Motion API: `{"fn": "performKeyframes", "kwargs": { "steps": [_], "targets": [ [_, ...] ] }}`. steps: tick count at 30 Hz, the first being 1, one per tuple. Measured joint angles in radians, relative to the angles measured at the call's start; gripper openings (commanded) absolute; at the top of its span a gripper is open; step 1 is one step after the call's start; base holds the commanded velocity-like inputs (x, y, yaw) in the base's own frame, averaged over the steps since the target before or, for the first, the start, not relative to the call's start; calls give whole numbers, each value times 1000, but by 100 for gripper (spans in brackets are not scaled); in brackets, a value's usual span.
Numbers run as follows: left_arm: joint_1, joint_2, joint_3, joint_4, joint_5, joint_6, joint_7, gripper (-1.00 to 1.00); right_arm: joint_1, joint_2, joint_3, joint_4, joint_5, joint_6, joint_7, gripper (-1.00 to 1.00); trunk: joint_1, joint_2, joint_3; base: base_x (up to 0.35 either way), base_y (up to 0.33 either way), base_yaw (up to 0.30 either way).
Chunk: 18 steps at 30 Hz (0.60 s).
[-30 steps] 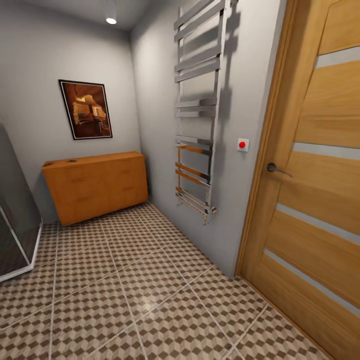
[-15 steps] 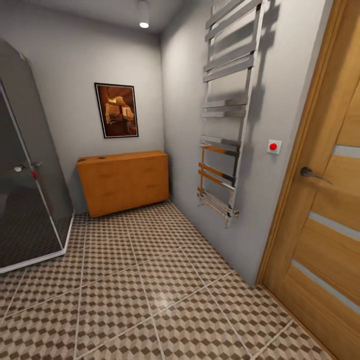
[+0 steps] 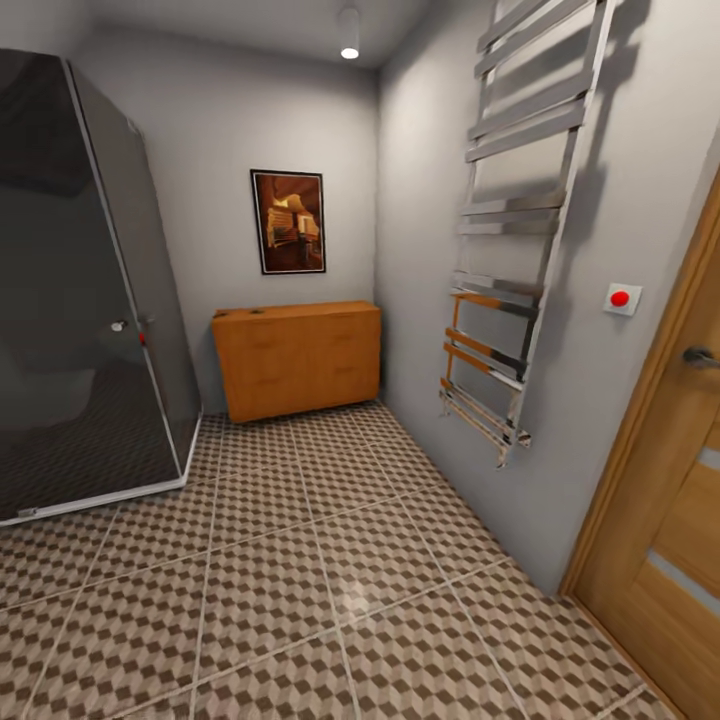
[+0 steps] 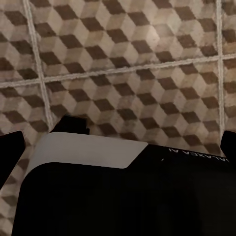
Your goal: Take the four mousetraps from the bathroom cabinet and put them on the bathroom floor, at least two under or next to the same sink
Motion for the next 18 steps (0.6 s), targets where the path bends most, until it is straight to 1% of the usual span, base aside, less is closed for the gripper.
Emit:
{"fn": "performKeyframes", "kwargs": {
  "steps": [18],
  "targets": [
    [0, 0, 0, 0, 0, 0, 0, 100, 0, 1, 0, 0, 0, 0, 0, 100, 0, 0, 0, 0, 0, 300]
  ]
}}
